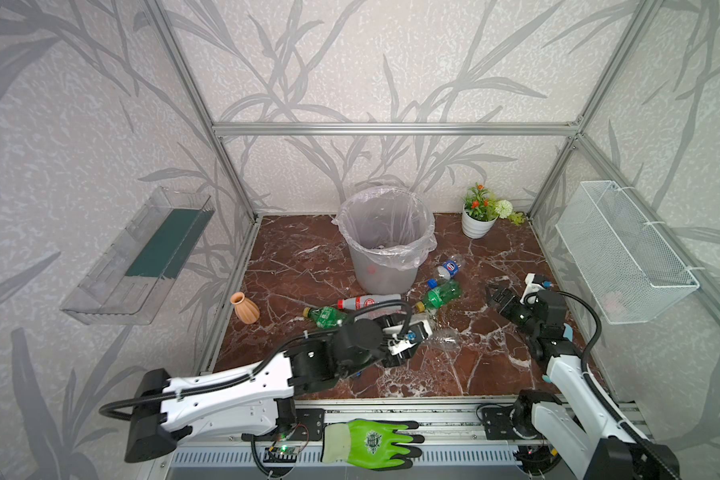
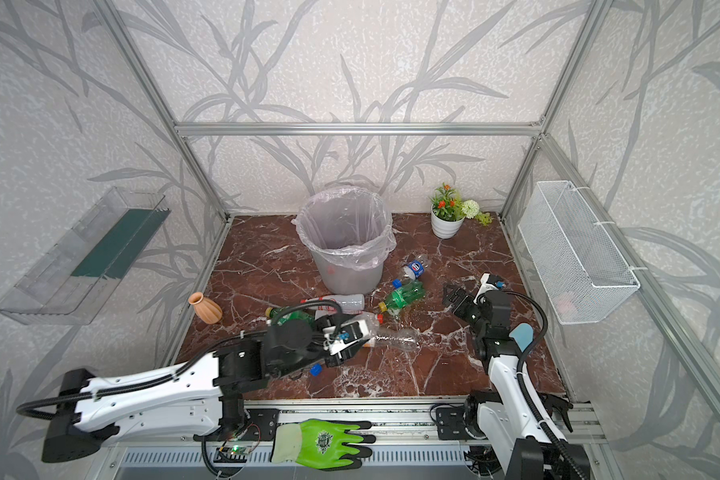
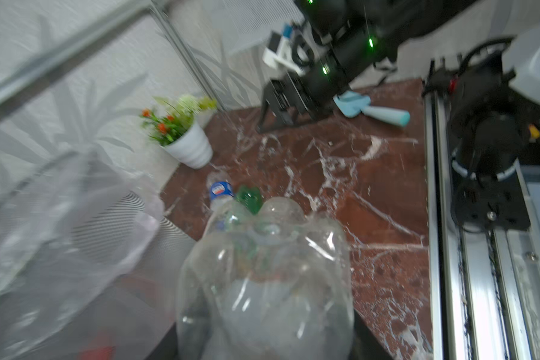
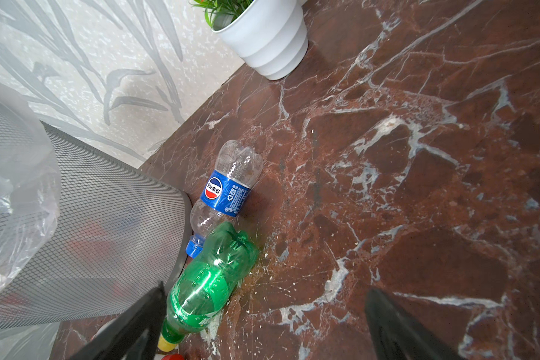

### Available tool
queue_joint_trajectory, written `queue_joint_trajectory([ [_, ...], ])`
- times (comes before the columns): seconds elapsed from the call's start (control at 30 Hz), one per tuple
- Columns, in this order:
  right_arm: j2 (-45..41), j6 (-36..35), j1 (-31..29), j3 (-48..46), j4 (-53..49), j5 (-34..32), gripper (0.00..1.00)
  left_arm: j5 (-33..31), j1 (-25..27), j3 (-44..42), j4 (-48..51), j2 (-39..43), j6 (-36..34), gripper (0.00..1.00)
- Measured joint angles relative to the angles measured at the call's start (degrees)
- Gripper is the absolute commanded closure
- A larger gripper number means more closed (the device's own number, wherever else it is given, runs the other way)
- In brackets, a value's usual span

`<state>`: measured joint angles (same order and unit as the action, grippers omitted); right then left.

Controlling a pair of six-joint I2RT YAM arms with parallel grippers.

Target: Throw the plastic bottles in the bin

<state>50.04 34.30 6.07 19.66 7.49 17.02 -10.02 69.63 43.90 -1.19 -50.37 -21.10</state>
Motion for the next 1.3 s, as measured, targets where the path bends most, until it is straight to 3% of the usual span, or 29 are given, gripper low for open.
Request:
queue_joint_trajectory([
  [0.13,-0.3,0.9,0.1,-1.9,1.7,1.2,0.01,0.0,-4.8,-0.6,-11.8,9.6,-1.5,0.57],
  [0.27,-0.3,1.3,0.1,-2.9,2.2,2.2,0.01,3.0,-14.7,2.7,-19.1,10.0,-1.1,0.57],
  [0.37,-0.9,1.5,0.2,-2.9,2.5,3.1,0.01,7.3,-22.8,8.3,-22.5,2.8,1.8,0.57],
  [0.5,-2.1,1.7,0.2,-2.5,2.4,3.9,0.01,10.9,-29.4,17.0,-24.2,-10.3,6.3,0.56],
  [0.53,-2.5,1.7,0.2,-2.3,2.2,4.1,0.01,11.8,-30.7,20.8,-22.2,-14.5,7.5,0.5],
  [0.57,-2.8,1.6,0.2,-1.9,1.7,4.2,0.01,12.5,-32.0,25.9,-19.1,-19.6,8.7,0.36],
  [0.67,-4.4,1.1,0.2,-1.0,0.4,4.5,0.01,13.1,-33.6,35.5,-11.7,-29.3,11.0,0.18],
  [0.73,-5.7,0.7,0.2,-0.9,-0.6,4.4,0.01,13.0,-34.2,34.6,-10.0,-30.6,12.3,0.08],
  [0.87,-7.8,-0.1,0.2,-0.9,-2.8,3.8,0.01,11.4,-34.1,27.9,-9.3,-28.4,14.8,0.05],
  [1.1,-6.6,-0.5,0.2,-0.5,-3.5,3.6,0.01,7.5,-34.1,27.2,-3.0,-21.0,17.8,0.05],
  [1.3,-3.9,-0.5,0.3,-0.3,-3.2,3.6,0.01,-0.3,-34.1,21.8,0.7,-11.6,26.7,0.05],
])
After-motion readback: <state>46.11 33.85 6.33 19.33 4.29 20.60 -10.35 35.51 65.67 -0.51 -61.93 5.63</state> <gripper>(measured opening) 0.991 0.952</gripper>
